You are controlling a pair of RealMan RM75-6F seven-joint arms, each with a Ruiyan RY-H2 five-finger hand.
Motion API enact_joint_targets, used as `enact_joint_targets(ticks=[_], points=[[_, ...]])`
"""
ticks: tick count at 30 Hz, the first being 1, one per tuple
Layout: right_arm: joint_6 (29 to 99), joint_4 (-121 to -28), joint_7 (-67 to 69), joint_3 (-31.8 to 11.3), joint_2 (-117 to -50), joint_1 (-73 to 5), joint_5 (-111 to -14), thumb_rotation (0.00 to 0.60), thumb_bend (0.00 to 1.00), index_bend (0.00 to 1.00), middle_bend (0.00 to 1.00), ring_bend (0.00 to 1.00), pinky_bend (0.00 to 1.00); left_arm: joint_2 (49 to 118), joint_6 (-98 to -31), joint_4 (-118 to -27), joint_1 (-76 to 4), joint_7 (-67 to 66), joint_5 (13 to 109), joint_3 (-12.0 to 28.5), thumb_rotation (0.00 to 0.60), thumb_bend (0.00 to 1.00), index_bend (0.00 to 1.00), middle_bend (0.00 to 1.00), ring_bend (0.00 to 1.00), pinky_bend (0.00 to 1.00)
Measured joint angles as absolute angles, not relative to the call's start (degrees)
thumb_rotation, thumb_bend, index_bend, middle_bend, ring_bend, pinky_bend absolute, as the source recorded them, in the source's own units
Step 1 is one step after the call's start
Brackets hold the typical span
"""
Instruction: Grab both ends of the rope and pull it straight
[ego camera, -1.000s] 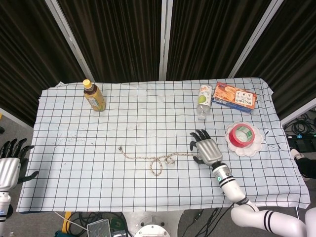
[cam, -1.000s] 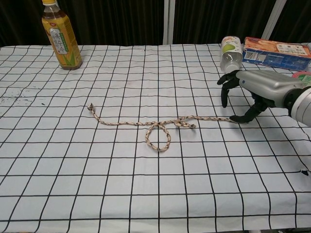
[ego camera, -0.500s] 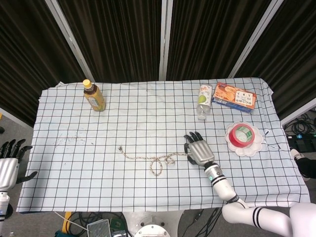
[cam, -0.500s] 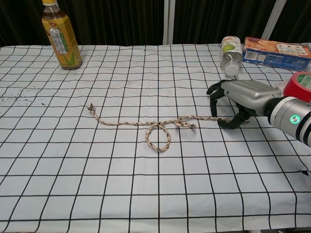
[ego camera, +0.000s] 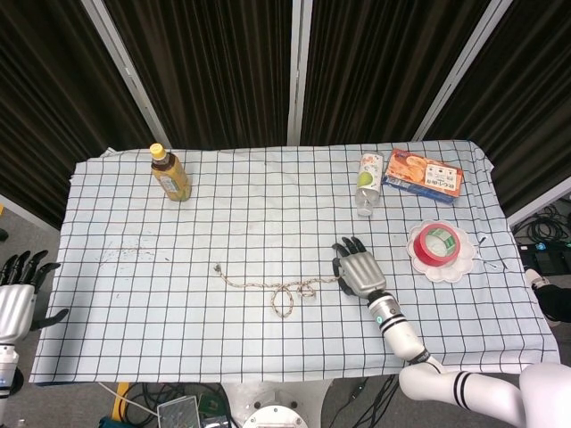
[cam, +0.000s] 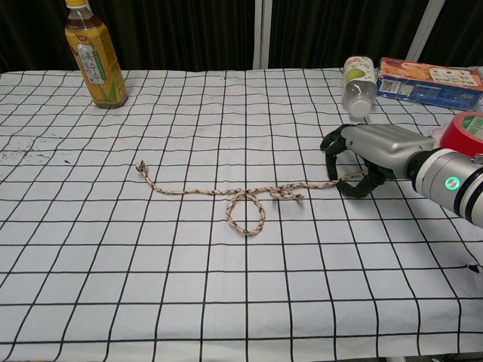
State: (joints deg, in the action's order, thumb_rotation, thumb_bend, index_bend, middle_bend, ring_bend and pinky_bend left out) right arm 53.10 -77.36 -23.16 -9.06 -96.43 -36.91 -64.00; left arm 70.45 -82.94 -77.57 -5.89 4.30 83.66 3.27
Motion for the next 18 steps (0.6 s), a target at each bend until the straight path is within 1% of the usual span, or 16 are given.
enact_joint_targets(ticks=[5,10,13,18], points=[[53.83,-78.15,-22.68,-9.06,-95.87,-36.80,-64.29,0.600,0.42,0.60,0.17,0.00,0.00,70.32,-82.97,-77.49,-7.57,4.21,85.72,3.67,0.600,0.05,0.26,0.08,0.00,0.00],[54.44,-80.67,-22.41,-9.57,-93.98,-36.76,-64.29,0.600,0.43,0.61,0.17,0.00,0.00,69.68,-80.29,-78.06,-11.54,7.16,89.11,3.77,0.600,0.06,0.31,0.09,0.00,0.00],[54.63,-82.89,-22.77,-10.37,-92.45,-37.03,-63.61,0.600,0.43,0.61,0.17,0.00,0.00,69.47,-77.18,-78.37,-14.96,10.82,90.96,3.91,0.600,0.08,0.36,0.09,0.00,0.00],[54.89,-85.76,-25.44,-11.62,-90.63,-38.09,-61.30,0.600,0.43,0.61,0.17,0.00,0.00,70.18,-68.87,-78.44,-22.18,15.67,93.05,4.11,0.600,0.09,0.39,0.09,0.00,0.00]])
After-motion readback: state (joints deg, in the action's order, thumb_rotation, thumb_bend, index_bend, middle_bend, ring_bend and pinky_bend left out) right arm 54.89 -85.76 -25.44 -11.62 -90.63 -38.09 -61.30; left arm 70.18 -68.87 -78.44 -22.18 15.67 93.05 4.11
